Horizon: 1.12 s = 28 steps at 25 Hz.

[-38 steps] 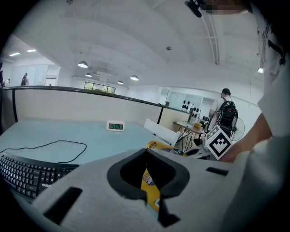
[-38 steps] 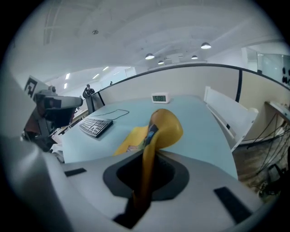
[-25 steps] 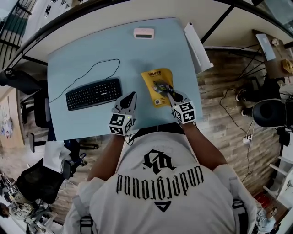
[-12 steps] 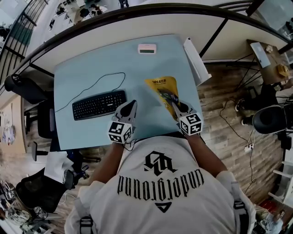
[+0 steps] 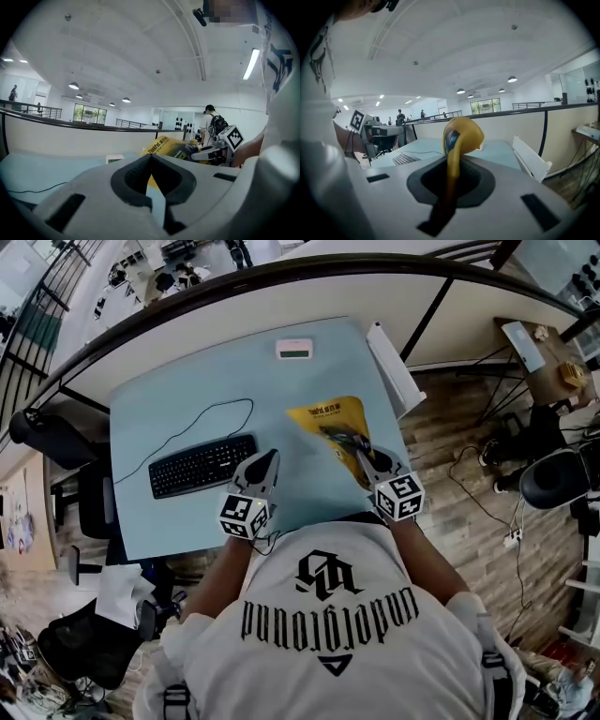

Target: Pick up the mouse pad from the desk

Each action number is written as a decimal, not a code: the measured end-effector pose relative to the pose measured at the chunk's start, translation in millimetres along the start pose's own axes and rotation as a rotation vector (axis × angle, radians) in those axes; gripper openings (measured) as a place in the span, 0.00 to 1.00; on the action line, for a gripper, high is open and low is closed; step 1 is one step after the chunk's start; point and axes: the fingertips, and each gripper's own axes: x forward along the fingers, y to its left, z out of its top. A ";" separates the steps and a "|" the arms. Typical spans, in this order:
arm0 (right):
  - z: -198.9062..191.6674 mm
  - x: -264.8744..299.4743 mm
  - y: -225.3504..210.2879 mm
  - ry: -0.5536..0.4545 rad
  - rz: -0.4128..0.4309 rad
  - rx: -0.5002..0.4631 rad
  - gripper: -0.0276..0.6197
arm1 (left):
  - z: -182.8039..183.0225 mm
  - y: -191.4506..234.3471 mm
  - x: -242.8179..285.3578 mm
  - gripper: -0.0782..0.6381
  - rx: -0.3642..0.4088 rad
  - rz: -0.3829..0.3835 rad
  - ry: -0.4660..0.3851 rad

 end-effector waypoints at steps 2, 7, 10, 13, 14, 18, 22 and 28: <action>4.3 -4.6 -2.8 -0.007 0.006 -0.002 0.08 | 3.8 -2.9 1.7 0.12 0.002 0.002 -0.008; 13.0 -12.4 -12.4 -0.025 0.028 -0.013 0.08 | 5.0 -10.5 10.0 0.12 0.002 0.015 -0.010; 15.9 -17.9 -20.3 -0.033 0.044 -0.021 0.08 | 8.5 -20.5 15.5 0.12 0.007 0.024 -0.012; 16.9 -26.6 -30.0 -0.037 0.061 -0.016 0.08 | 10.6 -33.6 21.5 0.12 0.004 0.038 -0.010; 17.0 -30.8 -33.1 -0.038 0.069 -0.015 0.08 | 11.2 -39.5 23.2 0.12 0.002 0.044 -0.011; 18.2 -48.0 -44.3 -0.047 0.106 -0.021 0.08 | 14.0 -64.4 29.2 0.12 0.000 0.072 -0.023; 15.1 -72.7 -56.0 -0.053 0.142 -0.024 0.08 | 12.6 -93.9 36.0 0.12 -0.015 0.107 -0.040; 10.3 -114.8 -73.2 -0.064 0.188 -0.041 0.08 | 8.5 -142.0 42.6 0.12 -0.022 0.144 -0.056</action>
